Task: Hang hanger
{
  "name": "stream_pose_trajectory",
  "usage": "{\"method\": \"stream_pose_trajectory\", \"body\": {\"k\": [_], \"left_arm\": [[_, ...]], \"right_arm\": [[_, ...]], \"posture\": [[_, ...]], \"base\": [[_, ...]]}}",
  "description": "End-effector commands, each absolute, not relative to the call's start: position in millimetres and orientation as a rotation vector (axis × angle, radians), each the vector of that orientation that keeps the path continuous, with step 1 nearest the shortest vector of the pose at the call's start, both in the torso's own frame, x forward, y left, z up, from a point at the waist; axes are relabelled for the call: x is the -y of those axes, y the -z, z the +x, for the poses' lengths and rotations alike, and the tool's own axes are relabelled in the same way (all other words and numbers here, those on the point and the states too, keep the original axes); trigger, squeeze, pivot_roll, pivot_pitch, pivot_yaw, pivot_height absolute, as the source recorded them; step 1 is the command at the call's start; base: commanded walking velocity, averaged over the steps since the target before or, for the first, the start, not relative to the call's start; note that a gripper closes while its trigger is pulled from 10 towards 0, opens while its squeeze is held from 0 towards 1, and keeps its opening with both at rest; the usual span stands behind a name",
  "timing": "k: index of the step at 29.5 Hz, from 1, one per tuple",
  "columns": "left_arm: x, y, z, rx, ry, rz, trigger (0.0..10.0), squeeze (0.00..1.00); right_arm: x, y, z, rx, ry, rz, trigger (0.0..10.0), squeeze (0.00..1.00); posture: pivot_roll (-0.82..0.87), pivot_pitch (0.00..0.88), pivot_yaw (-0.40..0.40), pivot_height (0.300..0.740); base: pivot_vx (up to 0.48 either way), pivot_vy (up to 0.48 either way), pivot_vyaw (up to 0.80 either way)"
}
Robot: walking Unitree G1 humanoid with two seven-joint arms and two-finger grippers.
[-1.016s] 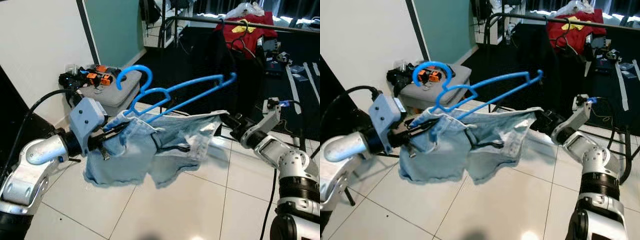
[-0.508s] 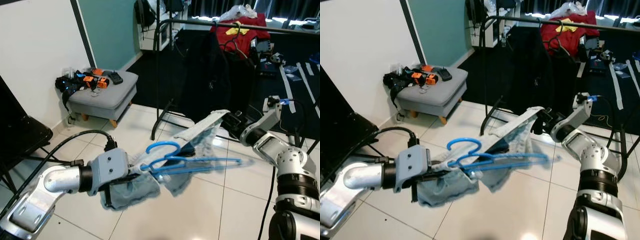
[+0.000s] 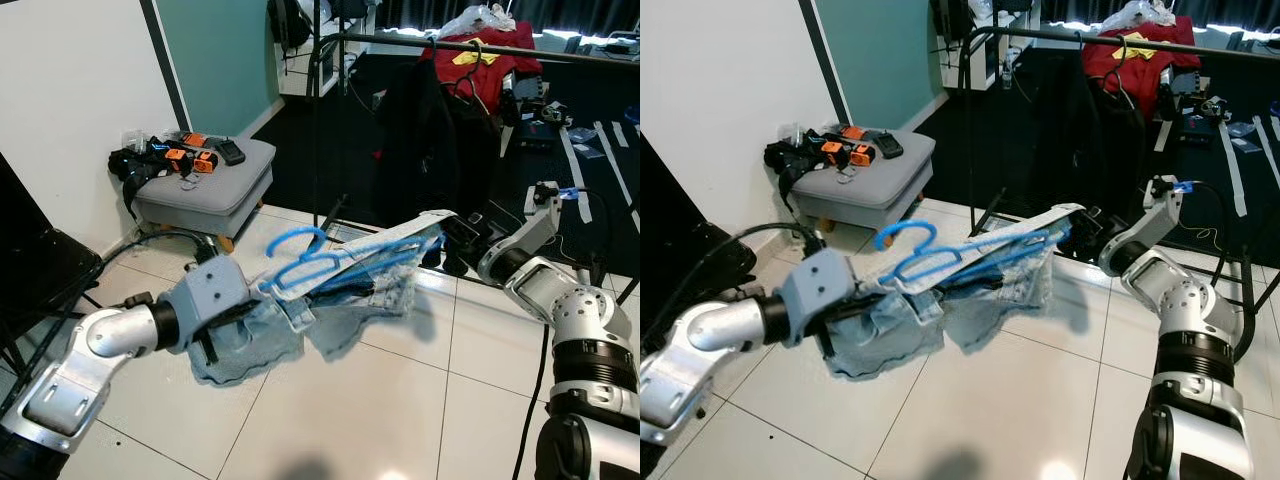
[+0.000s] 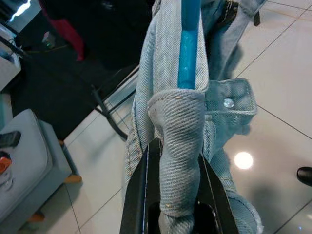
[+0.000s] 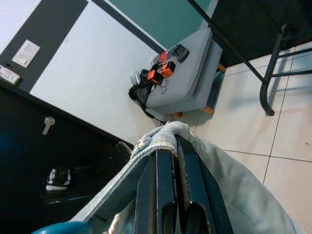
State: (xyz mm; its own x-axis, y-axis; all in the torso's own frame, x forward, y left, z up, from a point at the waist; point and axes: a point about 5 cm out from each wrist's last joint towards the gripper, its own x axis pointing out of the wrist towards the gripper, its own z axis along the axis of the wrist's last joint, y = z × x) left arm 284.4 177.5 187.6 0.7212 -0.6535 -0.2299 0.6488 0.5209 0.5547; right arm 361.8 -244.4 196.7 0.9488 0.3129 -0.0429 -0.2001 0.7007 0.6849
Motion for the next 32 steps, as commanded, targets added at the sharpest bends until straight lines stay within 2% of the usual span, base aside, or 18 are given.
{"method": "stream_pose_trajectory", "body": {"k": [1, 11, 16, 27, 32], "left_arm": [[-203, -175, 287, -0.111, 0.680, 0.698, 10.0, 0.00], [-214, -166, 289, -0.208, 0.642, 0.811, 10.0, 0.00], [-215, -157, 294, -0.281, 0.556, 0.846, 10.0, 0.00], [-211, -162, 306, -0.278, 0.371, 0.708, 10.0, 0.00], [-202, -167, 305, -0.247, 0.397, 0.637, 10.0, 0.00]], "right_arm": [[261, -211, 359, -0.072, -0.235, 0.717, 0.0, 0.00], [261, -216, 360, -0.061, -0.244, 0.706, 0.0, 0.00], [252, -222, 360, -0.053, -0.288, 0.703, 0.0, 0.00], [235, -221, 360, -0.079, -0.348, 0.674, 0.0, 0.00], [234, -218, 360, -0.089, -0.346, 0.665, 0.0, 0.00]], "posture": [[-0.06, 0.068, 0.054, 0.740], [-0.07, 0.065, 0.054, 0.740], [-0.07, 0.062, 0.055, 0.740], [-0.07, 0.061, 0.053, 0.740], [-0.07, 0.062, 0.051, 0.740]], "base": [[0.000, 0.000, 0.00], [0.000, 0.000, 0.00], [0.000, 0.000, 0.00], [0.000, 0.000, 0.00], [0.000, 0.000, 0.00]]}}
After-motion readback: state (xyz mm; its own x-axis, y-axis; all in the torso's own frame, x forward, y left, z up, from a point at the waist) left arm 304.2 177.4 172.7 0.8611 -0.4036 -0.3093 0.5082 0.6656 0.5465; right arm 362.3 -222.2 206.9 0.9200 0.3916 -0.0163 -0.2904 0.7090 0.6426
